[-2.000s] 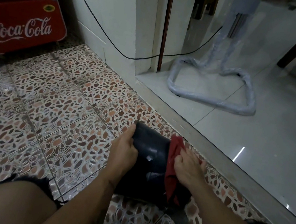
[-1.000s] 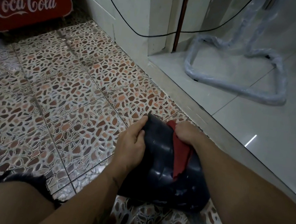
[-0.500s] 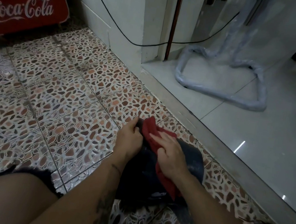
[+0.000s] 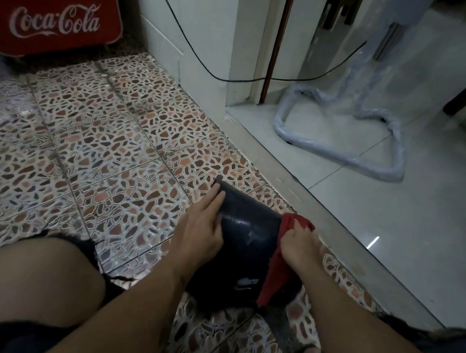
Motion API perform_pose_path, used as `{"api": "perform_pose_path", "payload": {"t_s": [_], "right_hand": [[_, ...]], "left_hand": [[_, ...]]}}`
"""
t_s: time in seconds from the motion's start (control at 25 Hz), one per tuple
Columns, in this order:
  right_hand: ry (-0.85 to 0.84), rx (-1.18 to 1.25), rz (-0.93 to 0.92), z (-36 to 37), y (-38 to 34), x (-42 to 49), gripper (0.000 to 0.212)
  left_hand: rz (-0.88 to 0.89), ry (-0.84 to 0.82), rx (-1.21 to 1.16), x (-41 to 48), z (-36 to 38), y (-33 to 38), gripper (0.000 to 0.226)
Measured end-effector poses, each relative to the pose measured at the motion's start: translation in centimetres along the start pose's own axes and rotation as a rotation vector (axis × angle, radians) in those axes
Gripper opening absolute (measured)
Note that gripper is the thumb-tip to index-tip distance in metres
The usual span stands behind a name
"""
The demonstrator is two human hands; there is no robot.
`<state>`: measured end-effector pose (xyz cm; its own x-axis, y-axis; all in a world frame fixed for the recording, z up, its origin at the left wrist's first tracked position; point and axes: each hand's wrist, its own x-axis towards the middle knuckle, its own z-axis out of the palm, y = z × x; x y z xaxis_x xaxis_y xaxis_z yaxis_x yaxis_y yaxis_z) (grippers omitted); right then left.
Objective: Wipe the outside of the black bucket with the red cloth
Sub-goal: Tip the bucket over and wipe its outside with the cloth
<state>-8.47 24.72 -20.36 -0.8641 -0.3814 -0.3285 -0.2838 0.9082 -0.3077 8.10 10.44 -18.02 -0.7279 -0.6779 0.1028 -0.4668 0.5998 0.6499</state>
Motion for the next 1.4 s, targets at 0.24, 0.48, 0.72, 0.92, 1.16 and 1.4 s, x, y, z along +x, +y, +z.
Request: {"api": "perform_pose_path", "payload": {"t_s": [0.24, 0.48, 0.72, 0.92, 1.16, 1.4], "right_hand": [[-0.090, 0.163, -0.474, 1.1, -4.9, -5.0, 0.063], [-0.233, -0.178, -0.103, -0.5, -1.1, -5.3, 0.069], [-0.075, -0.005, -0.506, 2.3, -5.3, -4.3, 0.065], [-0.066, 0.042, -0.490, 2.4, -8.0, 0.9, 0.071], [-0.134, 0.084, -0.269, 1.3, -5.6, 8.5, 0.056], [-0.166, -0.070, -0.159, -0.4, -3.8, 9.3, 0.046]], "left_hand": [[-0.076, -0.013, -0.113, 0.6, -0.7, 0.3, 0.071], [-0.192, 0.028, -0.335, 0.6, -1.1, 1.2, 0.059], [-0.223, 0.098, -0.335, 2.2, -0.8, 0.4, 0.046], [-0.230, 0.158, -0.362, 4.1, 0.1, -0.6, 0.046], [-0.313, 0.204, -0.333, 5.5, 0.9, -0.3, 0.045], [-0.336, 0.150, -0.310, 6.0, 0.5, 0.5, 0.044]]}}
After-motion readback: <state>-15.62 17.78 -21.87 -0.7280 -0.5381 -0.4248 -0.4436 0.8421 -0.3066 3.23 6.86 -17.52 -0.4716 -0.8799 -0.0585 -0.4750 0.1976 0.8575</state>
